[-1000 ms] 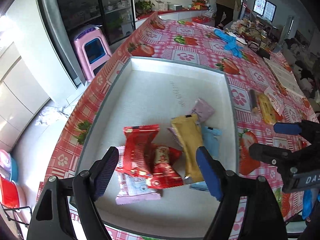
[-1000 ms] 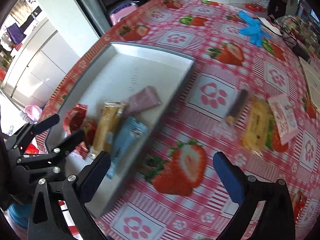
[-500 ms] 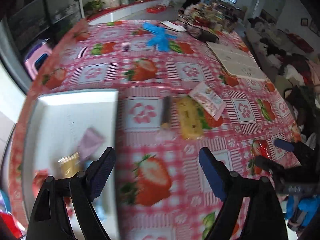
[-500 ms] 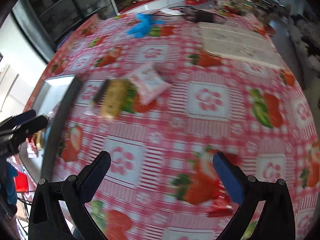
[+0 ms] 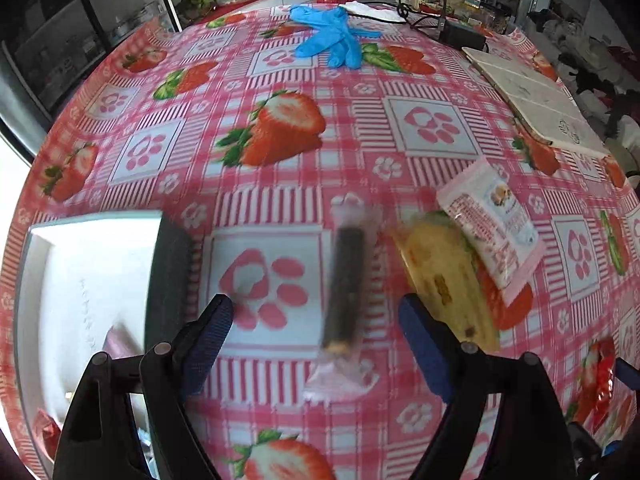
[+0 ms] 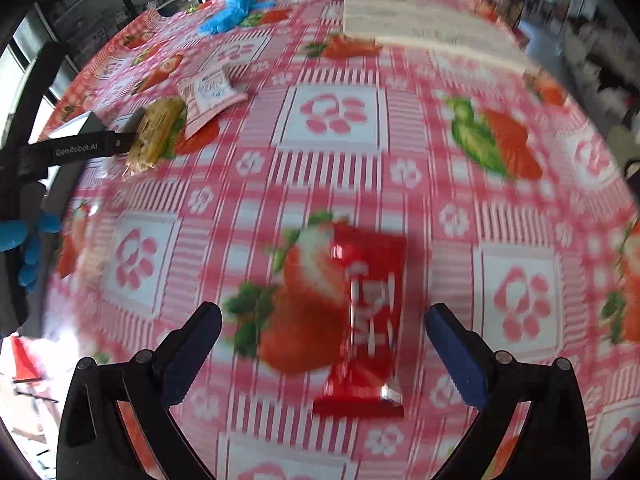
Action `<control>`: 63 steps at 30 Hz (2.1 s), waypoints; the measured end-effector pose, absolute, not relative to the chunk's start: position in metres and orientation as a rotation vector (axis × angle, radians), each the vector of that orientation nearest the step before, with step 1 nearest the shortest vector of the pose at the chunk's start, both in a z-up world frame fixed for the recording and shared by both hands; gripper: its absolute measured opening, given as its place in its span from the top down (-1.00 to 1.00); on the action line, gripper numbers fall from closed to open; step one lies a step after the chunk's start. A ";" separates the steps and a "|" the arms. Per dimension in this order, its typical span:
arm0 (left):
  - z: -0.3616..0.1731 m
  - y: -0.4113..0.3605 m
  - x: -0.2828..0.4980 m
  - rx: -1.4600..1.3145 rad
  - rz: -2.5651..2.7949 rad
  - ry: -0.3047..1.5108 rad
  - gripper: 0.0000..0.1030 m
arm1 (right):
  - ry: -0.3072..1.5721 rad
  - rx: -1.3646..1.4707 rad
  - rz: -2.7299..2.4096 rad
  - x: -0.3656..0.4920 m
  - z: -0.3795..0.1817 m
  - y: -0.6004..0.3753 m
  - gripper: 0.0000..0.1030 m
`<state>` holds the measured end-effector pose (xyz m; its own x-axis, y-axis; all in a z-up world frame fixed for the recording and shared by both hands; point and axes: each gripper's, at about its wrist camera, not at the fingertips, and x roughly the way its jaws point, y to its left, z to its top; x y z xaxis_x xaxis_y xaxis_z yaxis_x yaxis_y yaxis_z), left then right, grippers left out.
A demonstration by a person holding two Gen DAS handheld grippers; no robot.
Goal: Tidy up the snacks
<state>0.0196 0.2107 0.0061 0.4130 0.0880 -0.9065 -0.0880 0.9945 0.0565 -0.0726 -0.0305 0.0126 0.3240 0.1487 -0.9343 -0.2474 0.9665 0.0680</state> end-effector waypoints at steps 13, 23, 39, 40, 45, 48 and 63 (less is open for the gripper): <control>0.011 0.182 -0.074 -0.023 0.020 1.083 0.60 | 1.138 -0.131 0.275 -0.092 0.020 -0.038 0.37; 0.023 0.181 -0.114 0.016 0.021 1.052 -0.60 | 1.131 -0.062 0.240 -0.135 0.023 -0.070 -0.92; -0.006 0.185 -0.104 -0.028 0.041 0.952 -1.00 | 0.968 -0.111 0.216 -0.131 0.002 -0.049 -1.00; -0.006 0.185 -0.104 -0.029 0.043 0.950 -1.00 | 0.940 -0.109 0.216 -0.135 0.001 -0.050 -1.00; -0.005 0.185 -0.106 -0.032 0.049 0.944 -1.00 | 0.860 -0.102 0.218 -0.145 -0.001 -0.051 -1.00; -0.005 0.185 -0.107 -0.032 0.049 0.943 -1.00 | 0.852 -0.102 0.219 -0.146 -0.001 -0.052 -1.00; -0.005 0.185 -0.107 -0.032 0.049 0.943 -1.00 | 0.847 -0.103 0.220 -0.146 -0.002 -0.052 -1.00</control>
<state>-0.1071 0.1852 -0.0051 0.5867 0.0284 -0.8093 -0.0560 0.9984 -0.0055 -0.1465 -0.0516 -0.0018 0.6411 0.1517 -0.7523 -0.2332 0.9724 -0.0026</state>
